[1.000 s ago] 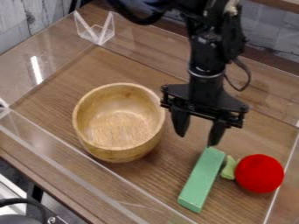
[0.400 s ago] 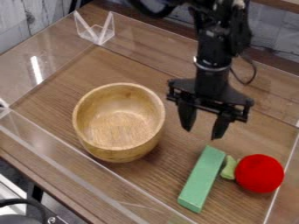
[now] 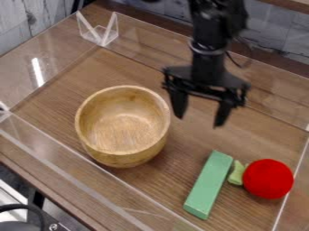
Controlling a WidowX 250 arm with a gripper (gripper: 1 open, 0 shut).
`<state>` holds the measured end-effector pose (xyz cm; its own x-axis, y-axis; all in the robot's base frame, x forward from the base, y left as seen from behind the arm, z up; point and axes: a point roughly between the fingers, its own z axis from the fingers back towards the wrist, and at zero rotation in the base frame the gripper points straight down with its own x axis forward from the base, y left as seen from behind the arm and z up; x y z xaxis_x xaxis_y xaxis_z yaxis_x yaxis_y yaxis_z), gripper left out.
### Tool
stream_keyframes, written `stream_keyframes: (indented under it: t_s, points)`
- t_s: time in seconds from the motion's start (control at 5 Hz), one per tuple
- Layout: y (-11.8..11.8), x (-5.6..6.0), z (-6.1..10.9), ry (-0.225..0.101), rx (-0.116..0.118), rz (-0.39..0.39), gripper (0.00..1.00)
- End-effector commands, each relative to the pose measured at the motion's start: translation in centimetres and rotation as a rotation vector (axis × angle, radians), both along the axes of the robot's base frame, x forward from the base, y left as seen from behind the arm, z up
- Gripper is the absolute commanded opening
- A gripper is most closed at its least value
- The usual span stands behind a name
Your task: Remove the green object from the brown bowl and put it on the table
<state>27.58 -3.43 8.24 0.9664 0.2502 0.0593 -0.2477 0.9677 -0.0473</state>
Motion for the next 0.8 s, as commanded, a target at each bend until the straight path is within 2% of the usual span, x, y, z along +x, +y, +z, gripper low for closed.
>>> stream_keyframes:
  t_s: [0.0,0.2,0.4,0.6]
  points:
    - [3.1,1.6,2.8,-0.113,0.018,0.046,1.00]
    - [5.9,2.2,3.6,-0.148,0.026,0.102,1.00]
    - [8.8,2.1,4.6,-0.198,0.041,0.139,1.00]
    - [11.7,2.0,5.2,-0.232,0.056,0.087,1.00]
